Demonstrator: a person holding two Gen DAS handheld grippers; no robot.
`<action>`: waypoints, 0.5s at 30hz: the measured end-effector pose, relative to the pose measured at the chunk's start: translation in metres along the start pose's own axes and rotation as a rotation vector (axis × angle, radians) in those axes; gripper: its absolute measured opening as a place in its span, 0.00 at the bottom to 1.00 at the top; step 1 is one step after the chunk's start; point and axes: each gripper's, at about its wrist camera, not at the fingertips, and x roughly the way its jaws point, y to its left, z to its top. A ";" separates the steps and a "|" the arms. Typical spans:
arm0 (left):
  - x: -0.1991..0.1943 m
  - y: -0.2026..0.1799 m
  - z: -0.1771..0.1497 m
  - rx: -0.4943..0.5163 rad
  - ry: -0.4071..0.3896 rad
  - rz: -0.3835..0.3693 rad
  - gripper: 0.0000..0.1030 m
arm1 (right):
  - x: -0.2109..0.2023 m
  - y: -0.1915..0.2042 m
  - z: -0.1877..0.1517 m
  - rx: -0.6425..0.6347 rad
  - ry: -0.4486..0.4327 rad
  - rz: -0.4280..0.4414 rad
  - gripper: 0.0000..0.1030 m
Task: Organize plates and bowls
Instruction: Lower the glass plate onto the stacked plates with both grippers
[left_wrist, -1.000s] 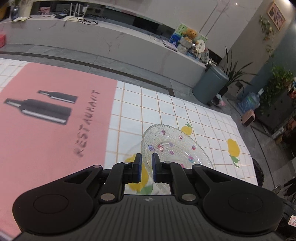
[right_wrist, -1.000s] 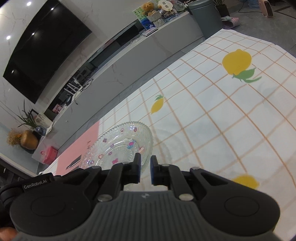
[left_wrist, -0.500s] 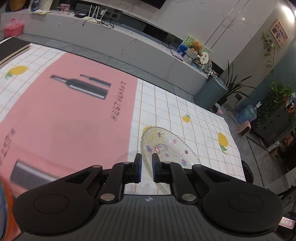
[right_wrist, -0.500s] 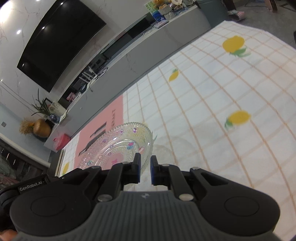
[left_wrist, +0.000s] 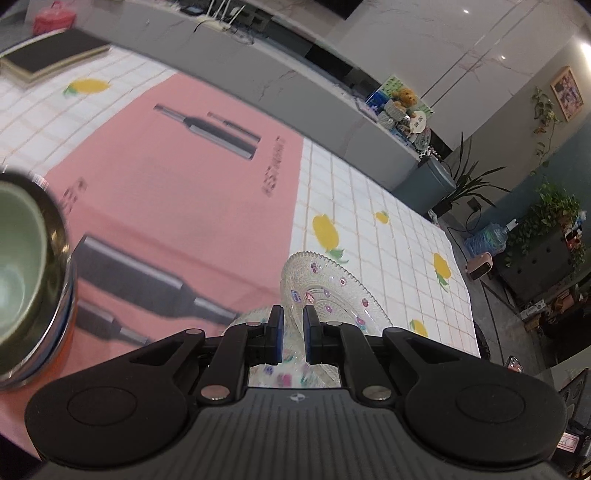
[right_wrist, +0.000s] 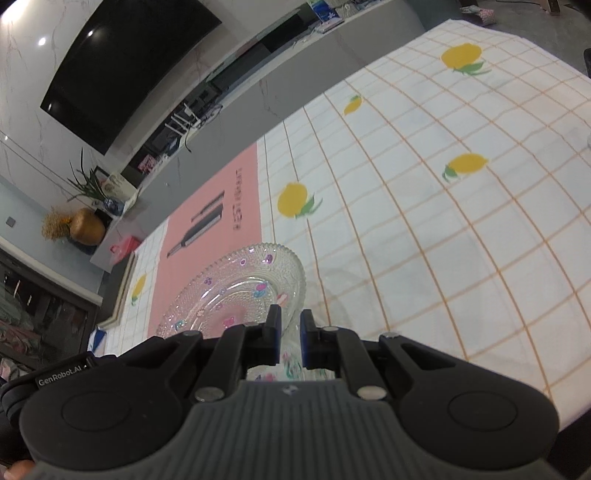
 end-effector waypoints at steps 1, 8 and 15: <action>0.001 0.003 -0.002 -0.007 0.007 0.003 0.10 | 0.001 0.000 -0.002 -0.002 0.005 -0.004 0.08; 0.002 0.020 -0.013 -0.043 0.033 0.016 0.10 | 0.006 0.003 -0.015 -0.025 0.041 -0.025 0.08; 0.004 0.026 -0.021 -0.046 0.050 0.022 0.10 | 0.011 0.002 -0.020 -0.040 0.056 -0.049 0.08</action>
